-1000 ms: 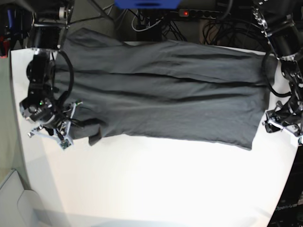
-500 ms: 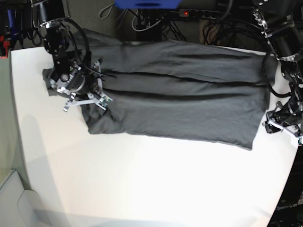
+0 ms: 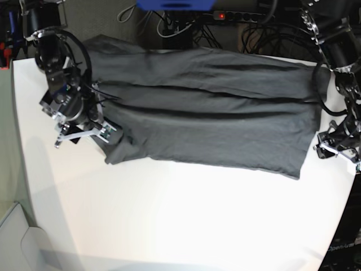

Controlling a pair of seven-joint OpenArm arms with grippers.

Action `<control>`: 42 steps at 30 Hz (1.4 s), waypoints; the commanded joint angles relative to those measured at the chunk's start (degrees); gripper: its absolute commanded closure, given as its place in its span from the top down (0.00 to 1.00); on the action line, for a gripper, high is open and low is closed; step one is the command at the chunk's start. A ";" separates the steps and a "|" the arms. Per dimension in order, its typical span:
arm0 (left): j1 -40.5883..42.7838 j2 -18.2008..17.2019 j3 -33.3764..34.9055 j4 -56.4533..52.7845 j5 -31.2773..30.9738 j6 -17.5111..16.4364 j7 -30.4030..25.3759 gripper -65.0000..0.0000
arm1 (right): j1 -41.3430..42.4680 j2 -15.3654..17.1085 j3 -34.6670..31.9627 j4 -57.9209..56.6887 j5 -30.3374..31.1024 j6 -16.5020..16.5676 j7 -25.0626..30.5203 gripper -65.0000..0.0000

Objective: Layout the t-shirt on the table in an organized manner, then fold the t-shirt properly
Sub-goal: 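Move the right gripper along the shirt edge and regrasp the hem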

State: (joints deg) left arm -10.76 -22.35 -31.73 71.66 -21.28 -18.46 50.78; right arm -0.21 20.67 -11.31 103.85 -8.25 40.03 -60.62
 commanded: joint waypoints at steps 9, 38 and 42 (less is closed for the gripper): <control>-1.06 -1.17 -0.23 1.00 -0.57 -0.14 -1.07 0.52 | 11.33 -2.42 4.50 -2.27 -0.23 -0.03 0.53 0.53; -0.27 -1.17 0.12 1.00 -0.57 -0.14 -1.07 0.52 | 11.86 -8.58 5.20 -21.35 -0.23 -0.03 5.28 0.00; -0.36 -1.17 0.12 1.00 -0.57 -0.14 -1.07 0.52 | 12.03 -9.02 5.20 -27.68 -0.23 -0.03 10.64 0.00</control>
State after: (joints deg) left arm -9.91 -22.26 -31.40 71.81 -21.26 -18.44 50.78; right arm 11.90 11.70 -6.00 76.49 -9.10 39.55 -48.64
